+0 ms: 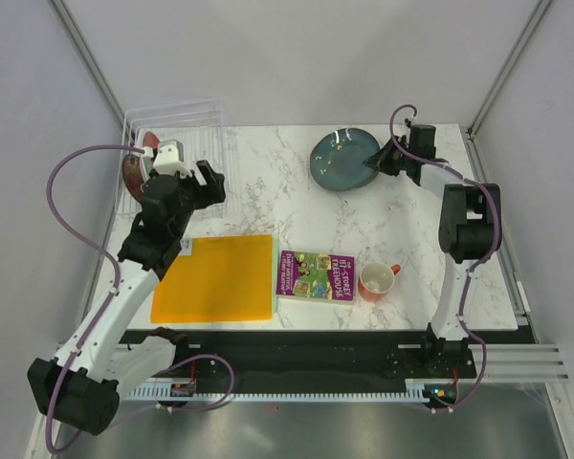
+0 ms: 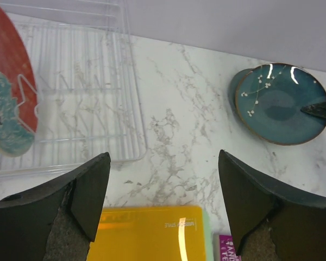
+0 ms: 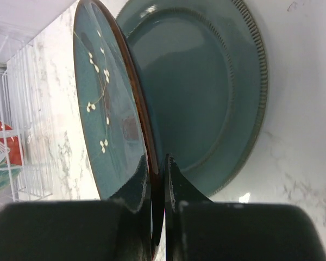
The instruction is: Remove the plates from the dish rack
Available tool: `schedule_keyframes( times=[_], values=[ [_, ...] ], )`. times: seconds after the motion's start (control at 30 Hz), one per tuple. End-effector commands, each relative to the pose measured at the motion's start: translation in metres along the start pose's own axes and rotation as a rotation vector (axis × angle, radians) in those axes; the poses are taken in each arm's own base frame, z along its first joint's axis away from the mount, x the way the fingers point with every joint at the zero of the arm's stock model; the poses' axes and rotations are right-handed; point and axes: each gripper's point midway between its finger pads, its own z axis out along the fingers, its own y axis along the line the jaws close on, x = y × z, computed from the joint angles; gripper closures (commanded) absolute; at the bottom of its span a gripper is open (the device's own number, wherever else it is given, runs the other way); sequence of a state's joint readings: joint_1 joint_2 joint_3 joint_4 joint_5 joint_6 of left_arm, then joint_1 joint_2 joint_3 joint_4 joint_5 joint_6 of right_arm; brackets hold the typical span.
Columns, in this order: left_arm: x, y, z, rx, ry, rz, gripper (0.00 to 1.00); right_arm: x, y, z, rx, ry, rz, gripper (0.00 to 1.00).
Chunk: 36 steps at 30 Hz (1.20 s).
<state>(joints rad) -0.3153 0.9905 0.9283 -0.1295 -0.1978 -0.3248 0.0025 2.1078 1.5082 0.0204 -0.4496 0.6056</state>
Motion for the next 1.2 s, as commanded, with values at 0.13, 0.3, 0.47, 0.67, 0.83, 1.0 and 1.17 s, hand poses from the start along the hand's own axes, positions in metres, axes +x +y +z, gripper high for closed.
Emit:
schedule_keyframes(
  times=[0.13,0.3,0.47,0.67,0.83,1.0,1.17],
  values=[
    [-0.014,0.034,-0.025,-0.131,-0.088,0.117,0.13,-0.063,0.064,0.016,-0.253,-0.104,-0.041,1.0],
    [-0.007,0.035,-0.028,-0.128,-0.071,0.112,0.13,-0.056,0.052,0.028,-0.23,-0.091,-0.011,1.0],
    [0.001,0.038,-0.029,-0.136,-0.053,0.108,0.13,-0.055,0.016,0.031,-0.125,-0.089,-0.004,1.0],
    [0.004,0.037,-0.028,-0.129,-0.044,0.103,0.13,-0.046,0.001,0.036,-0.079,-0.051,-0.01,0.8],
    [0.006,0.037,-0.029,-0.125,-0.035,0.1,0.14,-0.038,-0.006,0.037,-0.056,-0.028,-0.022,0.23],
    [0.009,0.04,-0.031,-0.135,-0.032,0.102,0.14,-0.028,-0.016,0.035,-0.005,0.02,-0.051,0.1],
    [0.014,0.04,-0.03,-0.135,-0.015,0.102,0.14,-0.018,-0.025,0.033,0.163,0.07,-0.162,0.02]
  ],
)
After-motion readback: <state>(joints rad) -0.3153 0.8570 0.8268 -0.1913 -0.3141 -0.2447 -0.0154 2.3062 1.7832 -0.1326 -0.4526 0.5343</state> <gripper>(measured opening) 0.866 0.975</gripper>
